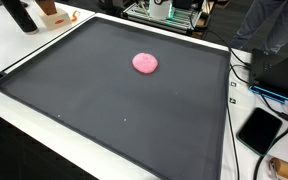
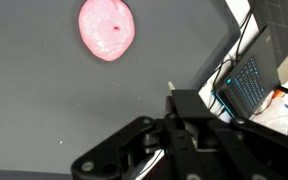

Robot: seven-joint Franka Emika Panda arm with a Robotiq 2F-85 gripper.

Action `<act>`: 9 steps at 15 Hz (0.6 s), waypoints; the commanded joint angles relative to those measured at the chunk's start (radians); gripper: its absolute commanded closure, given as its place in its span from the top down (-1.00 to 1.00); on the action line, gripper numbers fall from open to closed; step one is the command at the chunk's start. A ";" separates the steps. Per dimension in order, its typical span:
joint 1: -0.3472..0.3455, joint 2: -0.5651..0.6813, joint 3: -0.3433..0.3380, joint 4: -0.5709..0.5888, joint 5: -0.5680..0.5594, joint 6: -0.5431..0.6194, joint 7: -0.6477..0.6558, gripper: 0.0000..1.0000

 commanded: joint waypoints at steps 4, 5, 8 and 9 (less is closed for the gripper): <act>-0.131 0.150 -0.035 0.085 0.207 -0.146 -0.171 -0.94; -0.146 0.166 -0.038 0.087 0.231 -0.153 -0.183 -0.94; -0.185 0.206 -0.047 0.079 0.308 -0.152 -0.244 -0.94; -0.191 0.214 -0.051 0.073 0.317 -0.132 -0.260 -0.94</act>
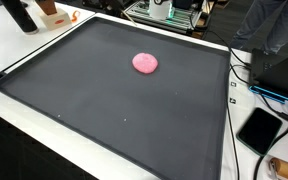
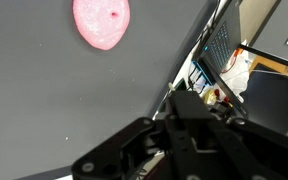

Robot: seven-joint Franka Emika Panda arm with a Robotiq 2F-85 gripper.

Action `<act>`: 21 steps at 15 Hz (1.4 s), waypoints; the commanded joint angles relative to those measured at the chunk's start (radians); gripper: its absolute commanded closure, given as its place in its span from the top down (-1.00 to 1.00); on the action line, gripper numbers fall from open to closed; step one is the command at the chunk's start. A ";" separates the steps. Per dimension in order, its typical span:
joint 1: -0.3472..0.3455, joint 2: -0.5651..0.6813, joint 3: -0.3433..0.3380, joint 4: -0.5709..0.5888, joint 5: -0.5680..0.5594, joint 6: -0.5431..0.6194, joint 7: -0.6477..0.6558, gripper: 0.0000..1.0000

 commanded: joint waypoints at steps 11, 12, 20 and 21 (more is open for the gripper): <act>-0.073 0.130 -0.035 -0.030 0.096 0.062 -0.162 -0.94; -0.075 0.137 -0.035 -0.032 0.097 0.067 -0.166 -0.94; -0.087 0.187 -0.036 -0.047 0.085 0.149 -0.187 -0.94; -0.088 0.190 -0.037 -0.050 0.082 0.160 -0.187 -0.94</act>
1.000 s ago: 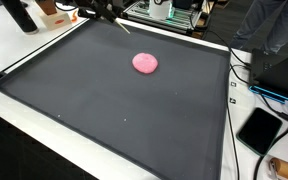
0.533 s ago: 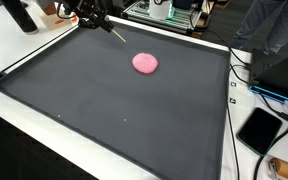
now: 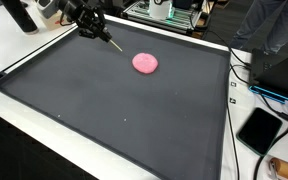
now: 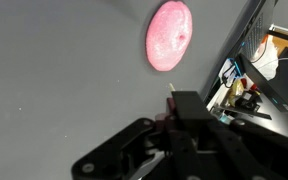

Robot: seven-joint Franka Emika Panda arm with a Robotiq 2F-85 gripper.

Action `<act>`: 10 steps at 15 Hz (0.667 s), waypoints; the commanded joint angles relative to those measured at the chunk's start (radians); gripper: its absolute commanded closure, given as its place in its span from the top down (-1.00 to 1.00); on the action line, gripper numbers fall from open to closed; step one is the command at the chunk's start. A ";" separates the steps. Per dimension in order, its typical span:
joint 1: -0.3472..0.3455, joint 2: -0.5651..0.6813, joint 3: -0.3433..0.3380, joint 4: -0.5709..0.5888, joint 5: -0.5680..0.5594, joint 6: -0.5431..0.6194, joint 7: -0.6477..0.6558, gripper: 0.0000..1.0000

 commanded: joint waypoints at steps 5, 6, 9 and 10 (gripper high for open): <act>-0.017 0.016 0.002 -0.032 0.015 0.053 -0.026 -0.94; -0.018 0.018 0.002 -0.033 0.017 0.052 -0.026 -0.94; -0.012 0.011 0.001 -0.039 0.017 0.068 -0.010 -0.94; -0.014 0.008 0.004 -0.040 0.023 0.064 -0.008 -0.94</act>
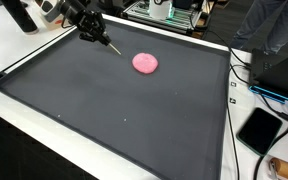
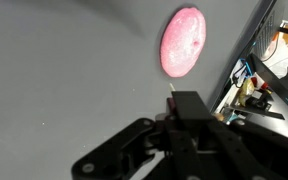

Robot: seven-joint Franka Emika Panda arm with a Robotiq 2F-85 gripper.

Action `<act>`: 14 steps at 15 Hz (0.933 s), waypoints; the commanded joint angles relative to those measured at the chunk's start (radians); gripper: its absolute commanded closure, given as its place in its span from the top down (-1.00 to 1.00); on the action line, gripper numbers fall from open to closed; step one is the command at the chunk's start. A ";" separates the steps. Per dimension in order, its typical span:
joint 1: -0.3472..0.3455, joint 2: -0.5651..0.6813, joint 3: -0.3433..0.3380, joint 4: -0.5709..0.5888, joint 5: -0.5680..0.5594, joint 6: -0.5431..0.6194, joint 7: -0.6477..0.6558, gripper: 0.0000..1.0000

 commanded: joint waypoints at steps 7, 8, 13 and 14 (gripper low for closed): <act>0.013 -0.070 0.018 -0.029 0.011 0.008 0.013 -0.94; 0.019 -0.082 0.018 -0.029 0.005 0.010 0.018 -0.94; 0.052 -0.144 0.019 -0.023 -0.039 -0.006 0.067 -0.94; 0.060 -0.154 0.018 -0.022 -0.051 -0.005 0.081 -0.94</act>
